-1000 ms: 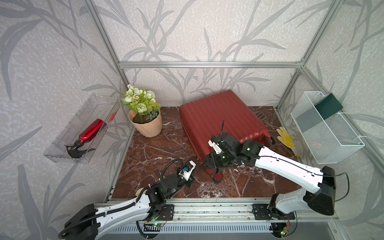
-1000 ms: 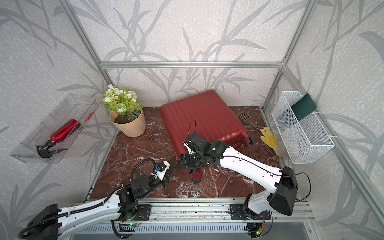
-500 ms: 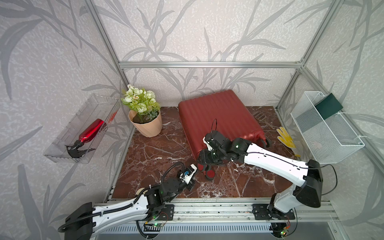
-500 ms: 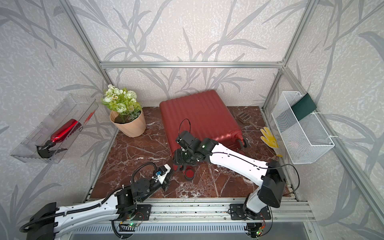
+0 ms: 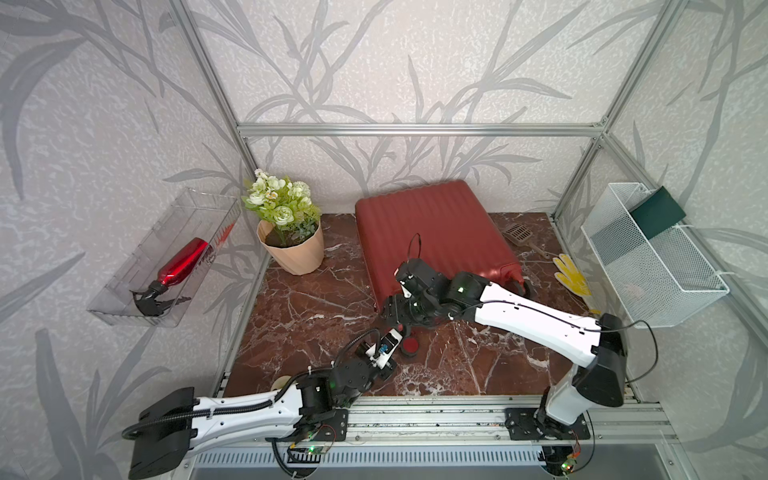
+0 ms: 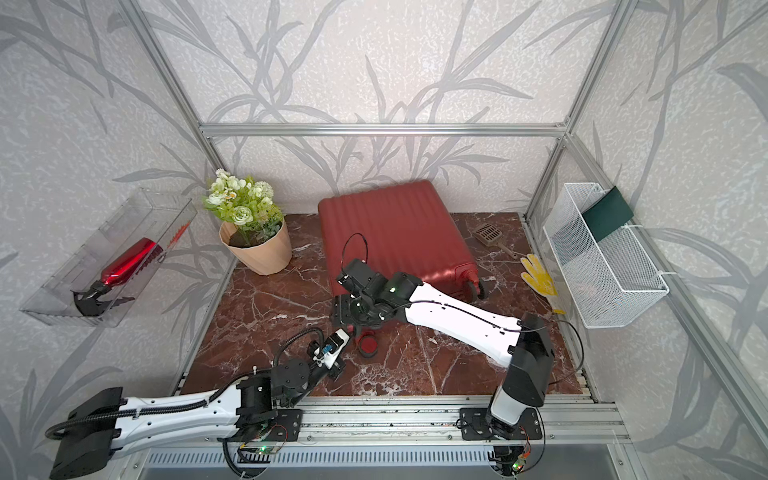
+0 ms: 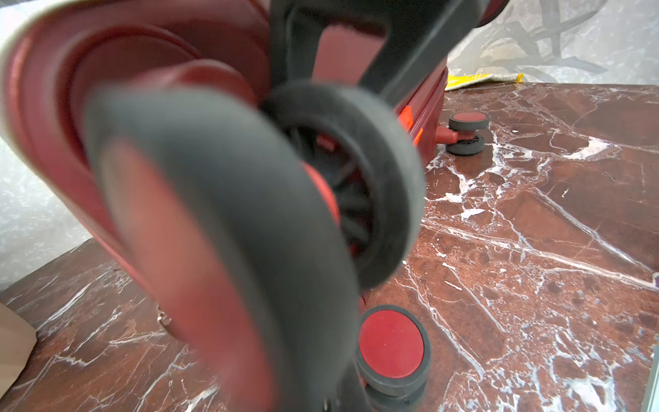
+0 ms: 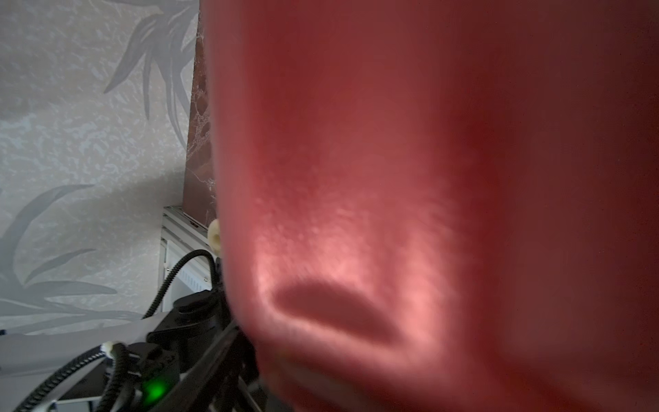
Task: Open the suitcase zippers
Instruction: Unzip the zipper on the suitcase.
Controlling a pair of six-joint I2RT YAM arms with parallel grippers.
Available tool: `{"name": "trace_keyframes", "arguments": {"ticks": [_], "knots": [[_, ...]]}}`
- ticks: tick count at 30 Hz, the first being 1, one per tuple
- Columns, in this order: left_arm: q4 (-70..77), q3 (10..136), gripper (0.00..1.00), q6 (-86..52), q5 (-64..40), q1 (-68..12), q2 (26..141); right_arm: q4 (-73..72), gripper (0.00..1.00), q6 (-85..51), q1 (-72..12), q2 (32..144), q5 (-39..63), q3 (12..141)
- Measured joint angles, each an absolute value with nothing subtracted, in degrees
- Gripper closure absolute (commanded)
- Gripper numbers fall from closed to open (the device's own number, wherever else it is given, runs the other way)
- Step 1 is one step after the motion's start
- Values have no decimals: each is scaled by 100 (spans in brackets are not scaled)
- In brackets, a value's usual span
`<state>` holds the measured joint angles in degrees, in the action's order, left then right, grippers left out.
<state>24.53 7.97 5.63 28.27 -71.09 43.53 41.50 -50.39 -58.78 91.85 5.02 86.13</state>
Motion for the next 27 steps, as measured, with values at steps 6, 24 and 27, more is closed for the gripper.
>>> {"name": "trace_keyframes", "arguments": {"ticks": [6,24,27], "knots": [[2399,1070,100,580,2840,-7347,4670,4563,19,-4182,-4816,7511,-27,7653],[1881,1061,100,541,2856,-7402,4051,4659,5,-1466,-1839,7389,-943,7653],[1876,1061,100,554,2862,-7404,4051,4574,7,-1476,-1765,7284,-744,7502]]}}
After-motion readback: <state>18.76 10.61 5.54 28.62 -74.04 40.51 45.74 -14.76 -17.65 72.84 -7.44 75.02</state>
